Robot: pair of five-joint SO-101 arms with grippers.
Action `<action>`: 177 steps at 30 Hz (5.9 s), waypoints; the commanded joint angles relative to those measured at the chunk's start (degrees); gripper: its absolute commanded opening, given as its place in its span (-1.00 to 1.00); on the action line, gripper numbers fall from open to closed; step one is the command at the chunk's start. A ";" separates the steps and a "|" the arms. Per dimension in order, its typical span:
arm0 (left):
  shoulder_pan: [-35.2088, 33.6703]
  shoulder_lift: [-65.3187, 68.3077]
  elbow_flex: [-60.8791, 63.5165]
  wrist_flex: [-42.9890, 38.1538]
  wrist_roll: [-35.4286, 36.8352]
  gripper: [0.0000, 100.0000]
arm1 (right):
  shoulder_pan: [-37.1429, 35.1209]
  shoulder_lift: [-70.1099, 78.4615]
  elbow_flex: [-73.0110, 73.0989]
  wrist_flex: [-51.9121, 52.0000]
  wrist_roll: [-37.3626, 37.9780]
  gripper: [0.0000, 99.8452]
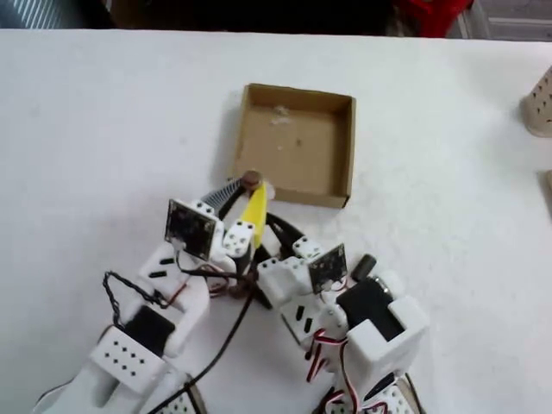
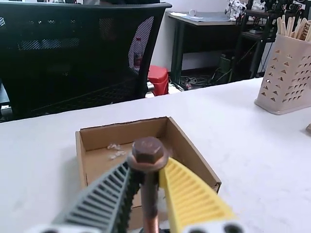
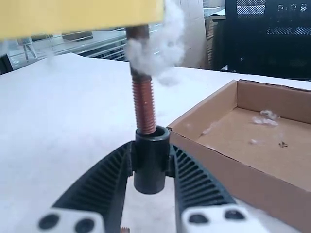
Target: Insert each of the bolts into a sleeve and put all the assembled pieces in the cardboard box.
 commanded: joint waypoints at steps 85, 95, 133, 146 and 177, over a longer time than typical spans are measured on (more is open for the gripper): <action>-7.69 1.01 -2.46 10.20 0.35 -0.17 | -0.13 -1.63 0.44 -0.04 -0.26 -0.97; -11.82 -15.87 -2.81 24.53 0.62 -0.42 | -0.04 -1.71 0.44 -0.22 -0.26 -0.97; -32.13 -32.48 11.16 58.81 -6.68 -0.80 | 10.68 -18.59 2.64 6.20 -0.26 -0.97; -32.22 -32.48 11.16 60.22 -10.11 -0.80 | 21.23 -52.88 -8.09 59.56 -0.44 -0.97; -32.40 -32.31 11.16 61.54 -10.37 -0.80 | 27.21 -25.10 -85.27 145.36 8.88 -0.97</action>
